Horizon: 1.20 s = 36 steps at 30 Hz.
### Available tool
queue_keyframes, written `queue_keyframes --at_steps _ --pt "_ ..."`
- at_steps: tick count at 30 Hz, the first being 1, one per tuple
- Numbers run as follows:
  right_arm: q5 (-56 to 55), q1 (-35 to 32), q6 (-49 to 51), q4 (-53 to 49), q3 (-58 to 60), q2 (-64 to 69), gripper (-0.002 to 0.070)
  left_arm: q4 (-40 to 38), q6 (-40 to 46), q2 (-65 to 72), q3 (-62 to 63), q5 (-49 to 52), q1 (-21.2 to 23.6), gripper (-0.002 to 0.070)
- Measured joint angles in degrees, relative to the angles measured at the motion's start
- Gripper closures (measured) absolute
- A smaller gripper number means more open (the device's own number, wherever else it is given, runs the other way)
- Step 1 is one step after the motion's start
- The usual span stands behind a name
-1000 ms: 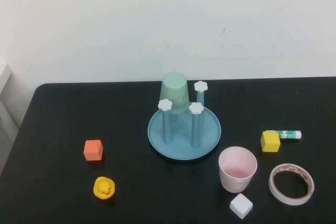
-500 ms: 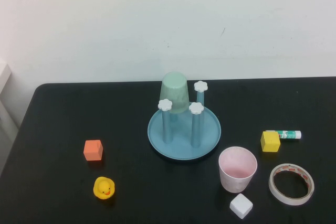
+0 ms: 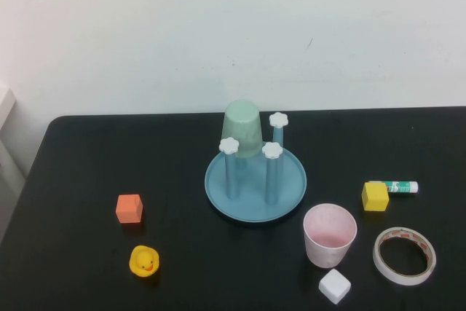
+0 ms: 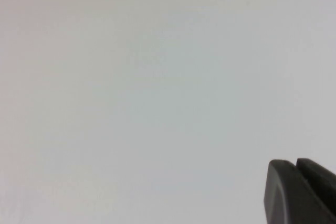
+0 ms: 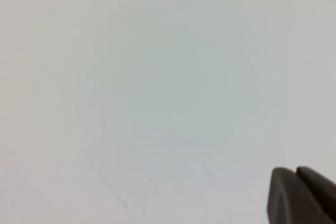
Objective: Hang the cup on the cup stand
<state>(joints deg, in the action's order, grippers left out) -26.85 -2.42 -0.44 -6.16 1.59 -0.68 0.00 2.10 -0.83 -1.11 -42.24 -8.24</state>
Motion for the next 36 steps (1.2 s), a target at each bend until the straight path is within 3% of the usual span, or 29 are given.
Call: queue_keyframes --at_steps 3,5,11,18,23,26,36 --pt "-1.6 0.0 0.0 0.0 0.0 0.0 0.0678 -0.4 -0.1 0.0 0.0 -2.3 0.0 0.0676" --pt "2.3 0.0 0.0 -0.1 -1.6 0.0 0.0678 -0.4 -1.1 0.0 0.5 1.7 0.0 0.0676" --pt "27.2 0.0 -0.1 -2.4 -15.7 0.7 0.0678 1.4 -0.7 0.3 12.8 34.3 0.0 0.0676" --pt "51.7 0.0 -6.5 -0.9 -31.3 16.0 0.0678 1.7 -1.3 7.1 22.0 55.6 0.0 0.0676" --pt "62.6 0.0 -20.4 12.0 -38.2 30.3 0.0678 0.8 -1.4 8.9 22.3 60.0 0.0 0.0676" --pt "68.1 0.0 -33.9 25.3 -41.7 42.0 0.0678 0.6 -3.3 9.1 22.3 59.1 0.0 0.0676" --pt "60.6 1.6 -67.9 54.7 -42.9 72.7 0.0676 0.0 -6.8 9.1 18.7 57.7 0.0 0.0676"
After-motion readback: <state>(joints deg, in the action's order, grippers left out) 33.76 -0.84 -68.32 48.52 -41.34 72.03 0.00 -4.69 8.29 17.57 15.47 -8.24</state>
